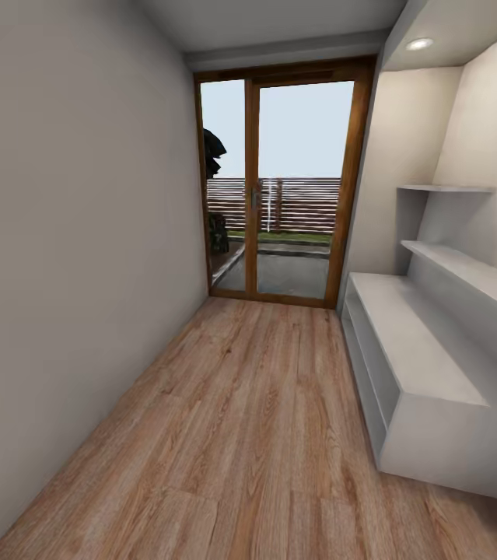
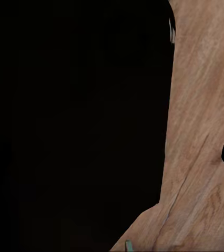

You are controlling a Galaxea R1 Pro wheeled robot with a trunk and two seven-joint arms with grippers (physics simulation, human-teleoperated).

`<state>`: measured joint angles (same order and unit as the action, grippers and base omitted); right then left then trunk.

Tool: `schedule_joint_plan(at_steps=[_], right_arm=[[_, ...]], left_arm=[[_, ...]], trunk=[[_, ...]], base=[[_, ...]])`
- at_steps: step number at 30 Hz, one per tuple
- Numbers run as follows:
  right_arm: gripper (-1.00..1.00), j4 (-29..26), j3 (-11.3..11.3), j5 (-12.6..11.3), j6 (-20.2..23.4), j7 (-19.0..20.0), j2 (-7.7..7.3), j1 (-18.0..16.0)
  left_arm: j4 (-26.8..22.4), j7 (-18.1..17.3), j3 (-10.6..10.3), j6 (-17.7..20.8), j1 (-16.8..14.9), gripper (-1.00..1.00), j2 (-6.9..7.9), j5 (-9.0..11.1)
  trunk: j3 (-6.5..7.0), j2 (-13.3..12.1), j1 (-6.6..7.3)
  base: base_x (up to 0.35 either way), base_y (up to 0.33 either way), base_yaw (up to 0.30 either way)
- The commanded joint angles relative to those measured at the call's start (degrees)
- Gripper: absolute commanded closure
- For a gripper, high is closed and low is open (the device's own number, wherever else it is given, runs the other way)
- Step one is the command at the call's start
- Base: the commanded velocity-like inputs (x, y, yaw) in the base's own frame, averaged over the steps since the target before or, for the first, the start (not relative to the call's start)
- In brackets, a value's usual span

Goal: Pick up the two gym shoes and the two sandals from the corridor floor and place them onto the hallstand (shoe rack) in the corridor, making sure they are on the rack and not on the floor. Arrange them so the two gym shoes are next to each other and the two sandals are next to each other.

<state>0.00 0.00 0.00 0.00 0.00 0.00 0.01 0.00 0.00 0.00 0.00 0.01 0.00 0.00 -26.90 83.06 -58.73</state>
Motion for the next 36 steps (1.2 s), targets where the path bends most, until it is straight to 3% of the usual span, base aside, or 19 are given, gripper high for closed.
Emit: schedule_joint_plan(at_steps=[1, 9, 23, 36], right_arm=[[-1.0, -0.08, 0.17, 0.26, 0.0, -0.17, 0.0, -0.09], [-1.0, -0.09, 0.13, 0.15, 0.0, -0.17, 0.0, -0.09], [-1.0, -0.2, -0.41, -0.43, -0.06, -0.18, -0.07, -0.09], [-1.0, -4.27, -0.52, -0.5, -4.05, -0.26, -0.11, -0.09]], left_arm=[[-0.33, -0.09, 0.08, -0.33, -0.09, -1.0, -0.26, 0.09], [-1.0, -0.09, 0.13, -0.49, -0.09, -1.0, -0.26, 0.09], [-3.89, -0.09, 0.35, -4.68, -0.11, -1.0, -0.02, 0.01], [-8.1, -0.09, 0.39, -8.85, -1.95, -1.0, -0.07, -0.08]], trunk=[[-0.03, 0.02, 0.0], [-0.03, 0.02, 0.0], [-0.03, 0.02, 0.0], [-0.03, 0.02, 0.0]], base=[[0.0, 0.0, 0.0], [0.0, 0.0, 0.0], [0.0, 0.0, 0.0], [0.0, 0.0, 0.0]])
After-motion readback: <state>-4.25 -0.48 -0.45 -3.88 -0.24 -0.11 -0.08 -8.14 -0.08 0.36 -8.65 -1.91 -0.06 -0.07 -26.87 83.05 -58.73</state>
